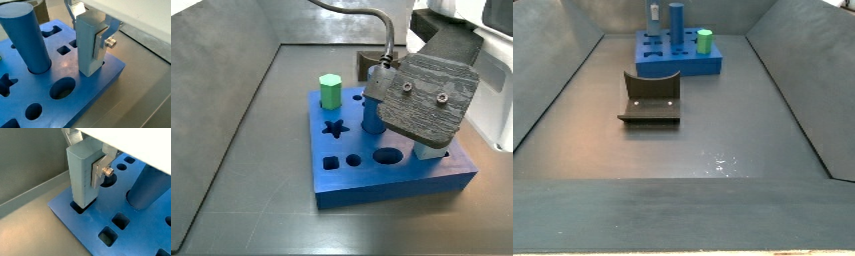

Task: Pick up the rectangle object. Move to above the board. Insert the rectangle object.
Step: Insert the rectangle object.

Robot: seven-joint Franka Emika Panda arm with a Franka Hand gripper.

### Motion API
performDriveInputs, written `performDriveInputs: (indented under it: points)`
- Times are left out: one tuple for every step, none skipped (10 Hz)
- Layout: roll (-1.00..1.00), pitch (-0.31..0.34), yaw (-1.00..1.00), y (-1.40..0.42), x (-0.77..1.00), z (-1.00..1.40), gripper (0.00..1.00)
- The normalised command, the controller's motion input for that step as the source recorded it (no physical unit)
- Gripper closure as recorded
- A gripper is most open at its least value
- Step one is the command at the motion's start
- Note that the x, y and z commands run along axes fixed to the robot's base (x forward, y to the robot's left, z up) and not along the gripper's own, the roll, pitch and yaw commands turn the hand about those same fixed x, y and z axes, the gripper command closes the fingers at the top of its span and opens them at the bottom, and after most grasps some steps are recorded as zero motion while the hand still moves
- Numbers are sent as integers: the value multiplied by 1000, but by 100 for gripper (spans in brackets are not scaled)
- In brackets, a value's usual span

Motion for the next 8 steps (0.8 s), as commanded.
performDriveInputs:
  points:
    - [-674,-520,20,391,0,-294,100]
    - [-954,-174,0,460,151,-174,100]
    - [0,77,0,0,54,0,100]
    - [11,0,0,-9,0,0,100]
    - [406,-29,57,-369,0,-51,100]
    - [369,-120,3,-374,-31,-11,100]
    - [97,0,-9,-103,0,0,100]
    - [74,0,-86,-143,63,-23,100]
